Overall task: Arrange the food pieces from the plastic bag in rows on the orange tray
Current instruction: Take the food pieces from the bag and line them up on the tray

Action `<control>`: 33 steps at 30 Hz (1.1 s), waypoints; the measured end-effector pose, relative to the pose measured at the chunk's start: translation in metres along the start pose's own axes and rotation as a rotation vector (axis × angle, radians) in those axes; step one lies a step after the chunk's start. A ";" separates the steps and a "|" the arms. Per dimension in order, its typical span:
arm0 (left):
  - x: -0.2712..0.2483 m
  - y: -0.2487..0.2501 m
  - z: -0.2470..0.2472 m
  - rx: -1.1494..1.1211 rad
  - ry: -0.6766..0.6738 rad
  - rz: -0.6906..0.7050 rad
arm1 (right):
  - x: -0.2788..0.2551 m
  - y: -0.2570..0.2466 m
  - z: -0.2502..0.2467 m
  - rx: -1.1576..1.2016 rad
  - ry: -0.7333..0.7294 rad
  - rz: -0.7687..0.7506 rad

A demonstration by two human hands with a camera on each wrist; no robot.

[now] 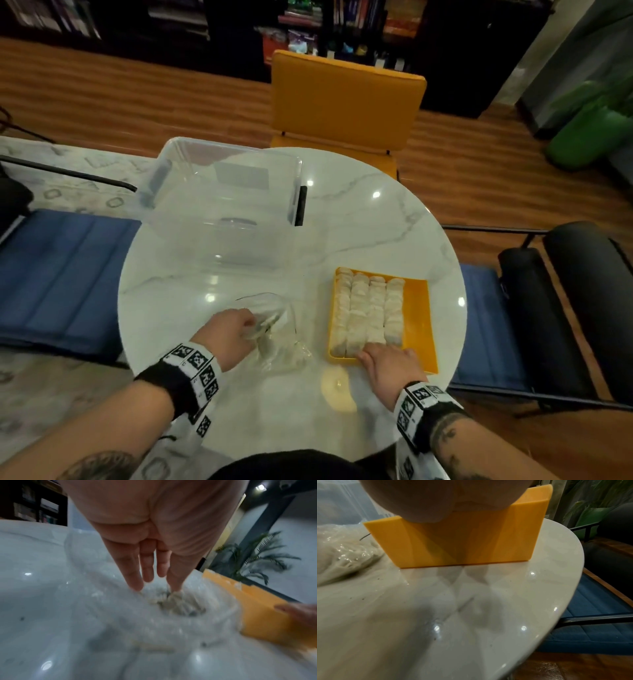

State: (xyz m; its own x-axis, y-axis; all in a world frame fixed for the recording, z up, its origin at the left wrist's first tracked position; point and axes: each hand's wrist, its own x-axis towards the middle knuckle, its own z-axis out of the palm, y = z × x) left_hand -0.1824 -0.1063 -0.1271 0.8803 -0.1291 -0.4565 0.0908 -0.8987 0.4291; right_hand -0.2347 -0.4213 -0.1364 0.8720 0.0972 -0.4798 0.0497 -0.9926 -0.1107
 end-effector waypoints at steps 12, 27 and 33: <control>0.015 0.021 0.052 0.275 -0.035 0.119 | 0.002 -0.001 0.002 0.009 0.027 -0.012; 0.015 0.019 0.035 0.015 -0.061 0.185 | -0.001 -0.002 -0.001 0.022 0.010 -0.018; 0.013 0.010 0.028 -0.014 -0.113 0.173 | 0.001 0.000 0.002 0.009 0.010 -0.015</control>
State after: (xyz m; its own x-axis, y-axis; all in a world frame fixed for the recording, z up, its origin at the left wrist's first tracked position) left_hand -0.1835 -0.1284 -0.1509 0.8253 -0.3284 -0.4593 -0.0505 -0.8531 0.5193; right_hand -0.2346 -0.4206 -0.1390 0.8759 0.1109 -0.4696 0.0581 -0.9904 -0.1256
